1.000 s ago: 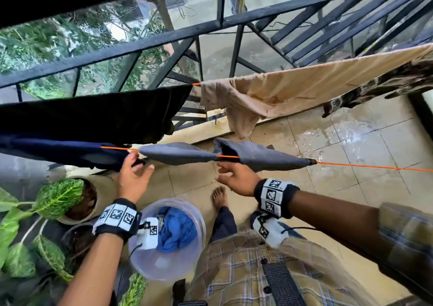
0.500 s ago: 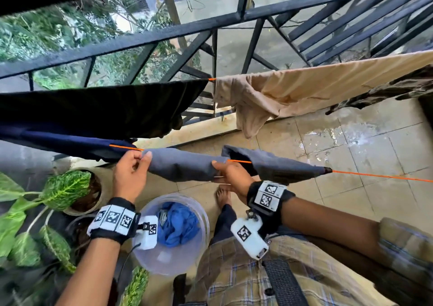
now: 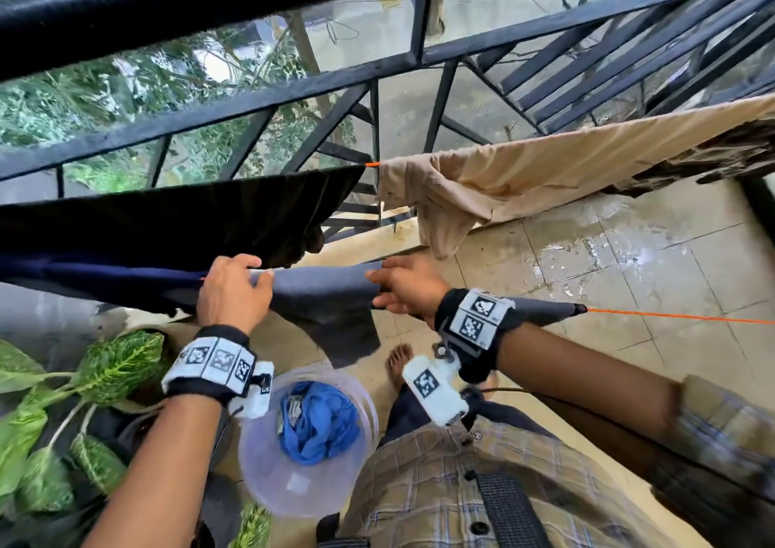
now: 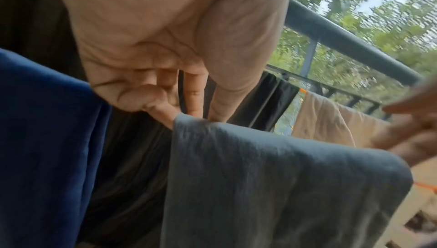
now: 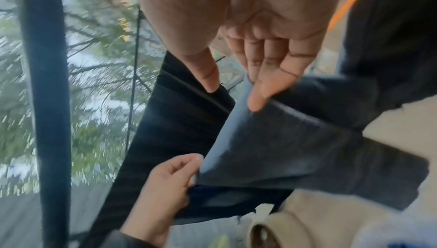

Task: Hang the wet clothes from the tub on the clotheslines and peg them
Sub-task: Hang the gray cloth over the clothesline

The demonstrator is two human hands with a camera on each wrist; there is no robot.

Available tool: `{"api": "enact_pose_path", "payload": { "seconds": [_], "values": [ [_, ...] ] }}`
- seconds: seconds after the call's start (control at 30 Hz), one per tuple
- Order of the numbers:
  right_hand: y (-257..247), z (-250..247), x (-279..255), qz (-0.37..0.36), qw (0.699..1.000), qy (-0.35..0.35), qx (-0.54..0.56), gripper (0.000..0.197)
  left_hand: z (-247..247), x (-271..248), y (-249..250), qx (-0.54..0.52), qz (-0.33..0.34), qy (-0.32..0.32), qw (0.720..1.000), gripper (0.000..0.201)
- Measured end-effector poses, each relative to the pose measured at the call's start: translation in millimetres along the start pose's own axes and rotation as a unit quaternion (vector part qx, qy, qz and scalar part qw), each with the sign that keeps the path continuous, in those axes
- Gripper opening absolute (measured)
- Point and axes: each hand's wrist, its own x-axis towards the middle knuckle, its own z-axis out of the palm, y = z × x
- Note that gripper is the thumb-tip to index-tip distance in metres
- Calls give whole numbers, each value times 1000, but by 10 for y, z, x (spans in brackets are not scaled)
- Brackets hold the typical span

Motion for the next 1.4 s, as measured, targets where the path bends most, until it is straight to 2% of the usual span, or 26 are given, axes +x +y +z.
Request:
{"api": "enact_pose_path", "payload": {
  "seconds": [0.1,0.2,0.27,0.37,0.47,0.57,0.73,0.9,1.03,1.13,1.4],
  "values": [
    [48,-206,17,-84,983,30,-160,36,3,-9,4,78,27,7,997,29],
    [37,-510,-54,-150,944,66,-285,25,-85,82,-54,57,66,-45,995,24],
    [21,-728,-107,-166,928,69,-327,17,-145,53,-57,34,102,-42,993,24],
    [61,-1076,-173,-160,892,82,-415,23,-128,-105,1,95,208,-28,973,34],
    [195,-1328,-249,-134,859,71,-490,46,17,-199,95,141,287,-75,944,53],
    [386,-1429,-283,-119,837,57,-531,49,184,-191,176,154,344,-115,919,56],
    [552,-1356,-202,-111,789,67,-600,40,220,-92,242,181,326,-148,916,36],
    [552,-1177,-162,-147,759,69,-631,29,104,-38,126,160,323,-171,917,36],
    [521,-1025,-106,-179,754,72,-628,29,-13,29,-12,152,316,-164,922,37],
    [474,-852,-42,-198,758,65,-618,27,-66,96,-167,151,316,-146,925,42],
    [329,-279,231,-227,773,35,-592,26,-203,252,-288,172,317,-143,921,38]
  ]
}}
